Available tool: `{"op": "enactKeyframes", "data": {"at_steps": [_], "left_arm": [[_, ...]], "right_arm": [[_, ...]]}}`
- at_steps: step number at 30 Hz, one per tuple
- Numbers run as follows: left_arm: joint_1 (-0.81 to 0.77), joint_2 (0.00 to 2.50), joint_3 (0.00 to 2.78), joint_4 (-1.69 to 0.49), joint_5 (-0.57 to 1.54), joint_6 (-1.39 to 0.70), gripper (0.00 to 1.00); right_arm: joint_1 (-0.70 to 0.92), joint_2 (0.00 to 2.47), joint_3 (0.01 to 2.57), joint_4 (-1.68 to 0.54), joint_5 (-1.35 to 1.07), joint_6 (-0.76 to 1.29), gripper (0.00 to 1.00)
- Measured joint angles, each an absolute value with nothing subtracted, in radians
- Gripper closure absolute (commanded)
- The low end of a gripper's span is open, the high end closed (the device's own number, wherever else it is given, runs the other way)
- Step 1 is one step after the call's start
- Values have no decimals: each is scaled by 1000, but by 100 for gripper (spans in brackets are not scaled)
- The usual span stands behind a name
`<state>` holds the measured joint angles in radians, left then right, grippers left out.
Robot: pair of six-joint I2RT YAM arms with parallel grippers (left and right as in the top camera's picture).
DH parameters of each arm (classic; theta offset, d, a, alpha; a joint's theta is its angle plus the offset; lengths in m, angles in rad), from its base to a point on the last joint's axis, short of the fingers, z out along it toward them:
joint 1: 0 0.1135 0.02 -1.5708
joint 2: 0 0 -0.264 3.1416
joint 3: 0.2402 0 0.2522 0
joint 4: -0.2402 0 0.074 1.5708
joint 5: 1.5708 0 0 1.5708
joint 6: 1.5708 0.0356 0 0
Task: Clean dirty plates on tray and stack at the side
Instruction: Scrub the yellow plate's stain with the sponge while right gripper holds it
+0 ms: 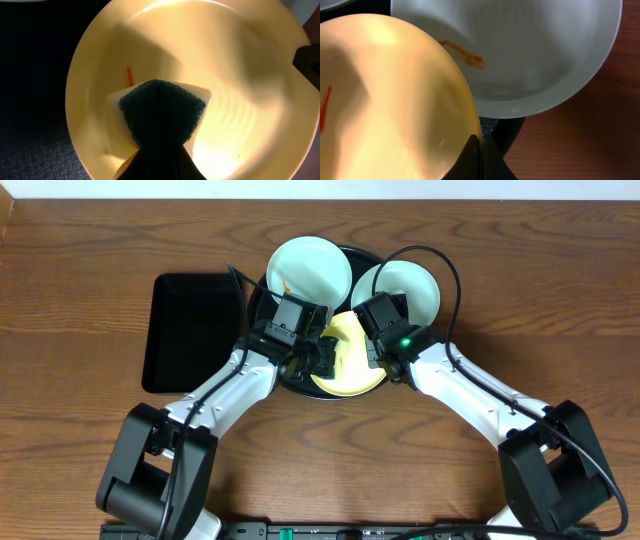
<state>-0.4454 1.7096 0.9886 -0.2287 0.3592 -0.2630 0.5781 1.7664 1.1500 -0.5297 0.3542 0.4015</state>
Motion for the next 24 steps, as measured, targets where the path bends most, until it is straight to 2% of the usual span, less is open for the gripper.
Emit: {"op": "enactKeyframes", "data": {"at_steps": [24], "left_arm": [[-445, 1711, 953, -191, 333, -263, 92]], "right_arm": [[578, 1766, 1150, -526, 344, 402, 99]]}}
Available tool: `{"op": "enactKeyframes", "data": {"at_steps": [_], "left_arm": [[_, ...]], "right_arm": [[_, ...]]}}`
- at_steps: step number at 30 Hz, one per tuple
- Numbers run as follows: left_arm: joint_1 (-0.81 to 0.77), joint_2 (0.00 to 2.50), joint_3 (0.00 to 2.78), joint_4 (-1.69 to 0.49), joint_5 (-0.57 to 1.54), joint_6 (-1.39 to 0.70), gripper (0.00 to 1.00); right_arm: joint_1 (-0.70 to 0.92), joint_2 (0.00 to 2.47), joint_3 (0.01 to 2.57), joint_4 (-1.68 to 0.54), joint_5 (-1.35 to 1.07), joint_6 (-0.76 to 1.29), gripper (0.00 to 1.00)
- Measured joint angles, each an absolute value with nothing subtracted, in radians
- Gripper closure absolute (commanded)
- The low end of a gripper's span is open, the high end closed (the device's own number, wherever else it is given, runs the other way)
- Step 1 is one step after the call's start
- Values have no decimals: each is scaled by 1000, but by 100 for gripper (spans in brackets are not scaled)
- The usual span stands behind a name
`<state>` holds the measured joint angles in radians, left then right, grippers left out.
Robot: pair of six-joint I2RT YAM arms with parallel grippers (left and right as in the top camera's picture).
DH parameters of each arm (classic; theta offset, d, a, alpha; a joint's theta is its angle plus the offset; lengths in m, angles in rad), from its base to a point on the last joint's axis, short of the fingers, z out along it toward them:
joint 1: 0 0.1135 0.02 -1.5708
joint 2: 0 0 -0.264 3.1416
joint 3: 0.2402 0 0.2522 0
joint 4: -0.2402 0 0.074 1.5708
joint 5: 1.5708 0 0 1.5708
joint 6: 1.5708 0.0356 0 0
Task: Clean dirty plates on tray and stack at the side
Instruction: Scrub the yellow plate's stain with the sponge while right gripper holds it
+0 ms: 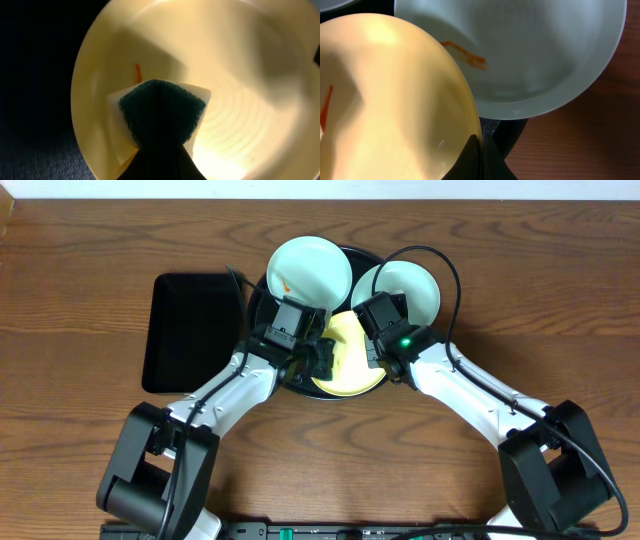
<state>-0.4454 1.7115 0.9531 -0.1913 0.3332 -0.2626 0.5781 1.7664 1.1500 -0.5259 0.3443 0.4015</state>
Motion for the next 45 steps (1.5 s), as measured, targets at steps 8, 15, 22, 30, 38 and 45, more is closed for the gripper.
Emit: {"op": "enactKeyframes", "data": {"at_steps": [8, 15, 22, 30, 38, 45], "left_arm": [[-445, 1713, 908, -103, 333, -263, 92], [-445, 1716, 907, -79, 302, -263, 92], [-445, 1763, 907, -34, 296, -263, 92], [-441, 1766, 905, 65, 285, -258, 92], [-441, 1777, 905, 68, 284, -258, 92], [-440, 1805, 905, 104, 285, -258, 92]], "right_arm": [[578, 1766, 1150, -525, 343, 402, 99], [578, 1766, 1150, -525, 339, 402, 99], [578, 1766, 1150, -525, 337, 401, 99], [578, 1766, 1150, -524, 337, 401, 99], [578, 1766, 1150, -524, 335, 400, 99], [578, 1766, 1149, -523, 333, 398, 99]]}}
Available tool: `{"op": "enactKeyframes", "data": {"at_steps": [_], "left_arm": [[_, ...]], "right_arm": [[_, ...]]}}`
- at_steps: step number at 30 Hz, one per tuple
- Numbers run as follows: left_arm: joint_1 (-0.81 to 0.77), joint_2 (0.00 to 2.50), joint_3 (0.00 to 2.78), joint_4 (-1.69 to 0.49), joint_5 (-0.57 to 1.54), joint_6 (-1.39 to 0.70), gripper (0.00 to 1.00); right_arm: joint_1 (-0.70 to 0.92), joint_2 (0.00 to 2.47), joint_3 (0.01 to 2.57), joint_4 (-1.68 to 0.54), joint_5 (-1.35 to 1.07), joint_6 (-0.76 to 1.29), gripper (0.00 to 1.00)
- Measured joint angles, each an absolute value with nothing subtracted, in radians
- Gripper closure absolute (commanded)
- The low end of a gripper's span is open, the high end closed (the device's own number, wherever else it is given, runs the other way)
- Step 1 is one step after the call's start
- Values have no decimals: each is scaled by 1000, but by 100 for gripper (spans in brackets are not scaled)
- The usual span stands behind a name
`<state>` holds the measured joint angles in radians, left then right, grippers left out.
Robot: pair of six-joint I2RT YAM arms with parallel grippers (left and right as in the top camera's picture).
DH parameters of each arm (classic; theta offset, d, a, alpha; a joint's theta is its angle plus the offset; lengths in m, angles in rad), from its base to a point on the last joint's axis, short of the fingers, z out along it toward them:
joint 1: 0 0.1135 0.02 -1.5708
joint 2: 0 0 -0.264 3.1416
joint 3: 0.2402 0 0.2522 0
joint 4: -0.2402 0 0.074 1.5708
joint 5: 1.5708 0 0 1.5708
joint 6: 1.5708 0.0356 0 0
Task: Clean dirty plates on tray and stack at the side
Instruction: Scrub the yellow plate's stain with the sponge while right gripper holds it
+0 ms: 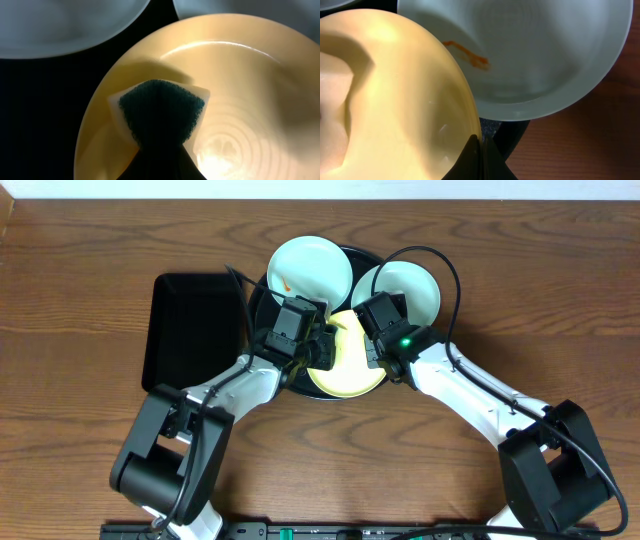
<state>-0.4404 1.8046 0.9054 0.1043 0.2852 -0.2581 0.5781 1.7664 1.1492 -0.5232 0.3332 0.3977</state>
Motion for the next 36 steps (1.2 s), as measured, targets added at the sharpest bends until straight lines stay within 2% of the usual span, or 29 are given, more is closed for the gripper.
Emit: {"op": "enactKeyframes", "data": {"at_steps": [8, 36], "left_arm": [[-434, 1835, 905, 200, 285, -258, 92], [-434, 1846, 905, 292, 217, -258, 92]], "right_arm": [[578, 1766, 1148, -522, 334, 398, 99], [578, 1766, 1148, -519, 330, 396, 99]]}}
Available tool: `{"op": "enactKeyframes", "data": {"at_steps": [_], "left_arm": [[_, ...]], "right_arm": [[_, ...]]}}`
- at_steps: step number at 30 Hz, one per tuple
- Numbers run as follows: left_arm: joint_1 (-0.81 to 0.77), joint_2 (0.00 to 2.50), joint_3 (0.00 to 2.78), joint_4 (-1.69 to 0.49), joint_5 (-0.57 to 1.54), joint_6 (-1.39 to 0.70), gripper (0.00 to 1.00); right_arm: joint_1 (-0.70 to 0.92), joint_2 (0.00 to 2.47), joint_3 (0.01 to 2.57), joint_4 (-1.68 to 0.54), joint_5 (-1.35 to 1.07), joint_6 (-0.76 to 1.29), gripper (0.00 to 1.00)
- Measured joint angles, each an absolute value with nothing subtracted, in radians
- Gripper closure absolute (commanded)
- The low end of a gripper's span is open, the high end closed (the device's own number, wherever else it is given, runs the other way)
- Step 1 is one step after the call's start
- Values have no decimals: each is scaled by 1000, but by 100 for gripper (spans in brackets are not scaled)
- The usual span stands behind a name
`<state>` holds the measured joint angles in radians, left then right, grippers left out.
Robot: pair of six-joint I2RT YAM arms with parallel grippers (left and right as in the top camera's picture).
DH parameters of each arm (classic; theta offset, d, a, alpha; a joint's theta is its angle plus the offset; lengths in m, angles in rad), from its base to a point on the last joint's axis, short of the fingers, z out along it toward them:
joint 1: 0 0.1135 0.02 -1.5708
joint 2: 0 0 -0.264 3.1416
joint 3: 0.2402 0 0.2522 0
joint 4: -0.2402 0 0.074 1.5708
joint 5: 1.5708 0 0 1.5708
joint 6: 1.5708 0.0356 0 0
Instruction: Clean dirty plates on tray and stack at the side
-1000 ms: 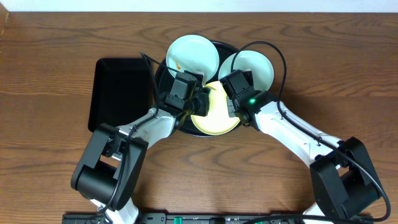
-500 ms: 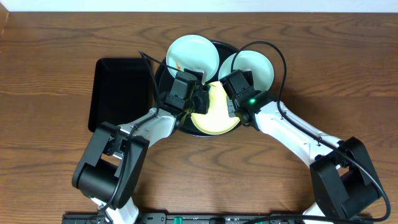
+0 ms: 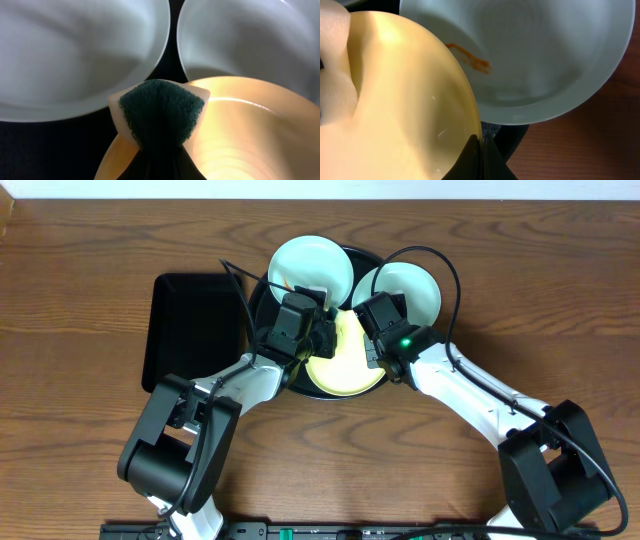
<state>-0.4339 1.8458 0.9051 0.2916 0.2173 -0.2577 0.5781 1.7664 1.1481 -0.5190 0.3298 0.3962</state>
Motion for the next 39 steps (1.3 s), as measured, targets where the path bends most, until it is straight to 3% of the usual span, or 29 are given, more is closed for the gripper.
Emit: {"op": "enactKeyframes", "data": {"at_steps": [14, 19, 24, 31, 39], "left_arm": [[-434, 1846, 903, 490, 125, -198, 92], [-434, 1742, 892, 489, 35, -170, 92], [-434, 1512, 894, 362, -141, -120, 92], [-344, 1355, 897, 9, -347, -112, 92], [-42, 1355, 892, -257, -176, -202, 92]], "right_arm": [[578, 1766, 1148, -518, 328, 388, 99], [578, 1766, 1148, -518, 327, 382, 99], [578, 1766, 1148, -516, 325, 379, 99], [578, 1766, 1148, -506, 321, 378, 99], [576, 1760, 1163, -484, 267, 374, 99]]}}
